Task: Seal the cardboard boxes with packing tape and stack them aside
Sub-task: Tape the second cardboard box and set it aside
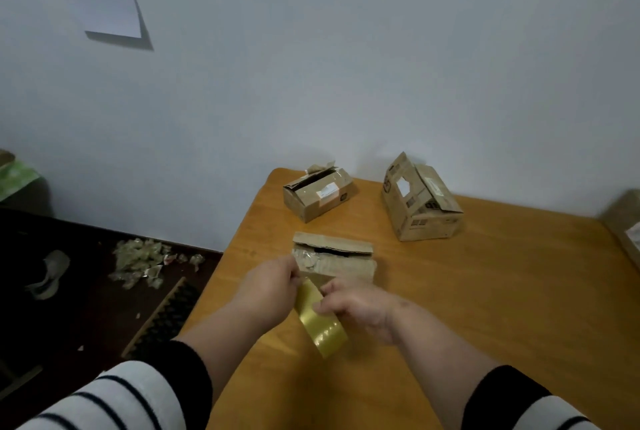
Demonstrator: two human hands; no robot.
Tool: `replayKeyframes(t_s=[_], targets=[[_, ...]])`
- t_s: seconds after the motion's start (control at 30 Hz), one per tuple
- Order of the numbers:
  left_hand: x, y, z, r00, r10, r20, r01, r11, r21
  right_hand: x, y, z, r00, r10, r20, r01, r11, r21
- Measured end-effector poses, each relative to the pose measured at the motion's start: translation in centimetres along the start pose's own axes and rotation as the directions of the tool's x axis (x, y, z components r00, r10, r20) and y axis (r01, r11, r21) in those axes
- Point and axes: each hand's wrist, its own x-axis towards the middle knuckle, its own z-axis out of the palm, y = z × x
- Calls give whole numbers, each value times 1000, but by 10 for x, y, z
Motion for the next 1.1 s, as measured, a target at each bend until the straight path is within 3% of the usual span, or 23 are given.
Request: replayKeyframes(t_s=[0.1, 0.23, 0.37, 0.47, 0.63, 0.7, 0.8, 0.93, 1.1], targets=[[4, -6, -4, 997, -78, 22, 78, 997, -26, 2, 2, 5, 998, 50, 33, -46, 992, -119], [4, -14, -8, 987, -158, 32, 159, 986, -52, 7, -7, 10, 998, -20, 63, 34, 974, -223], [0, -17, -13, 977, -212, 37, 214, 974, -74, 16, -21, 15, 998, -50, 47, 66, 874, -481], [-1, -16, -18, 976, -213, 38, 215, 975, -57, 20, -21, 13, 999, -32, 9, 31, 816, -577], [1, -9, -22, 977, -201, 70, 205, 978, -46, 18, -13, 7, 996, -6, -86, -46, 809, -586], [1, -7, -24, 969, -230, 93, 239, 966, -97, 11, -18, 2, 999, 25, -44, -46, 829, -558], [1, -9, -27, 949, -281, 140, 307, 922, -235, -1, -23, -8, 993, 62, 103, -24, 940, -339], [2, -15, -35, 920, -320, 228, 387, 834, -394, -12, -12, -26, 992, 11, 130, 1, 995, -95], [6, -11, -29, 930, -294, 218, 358, 857, -371, -13, -8, -32, 997, -48, 68, 60, 980, -191]])
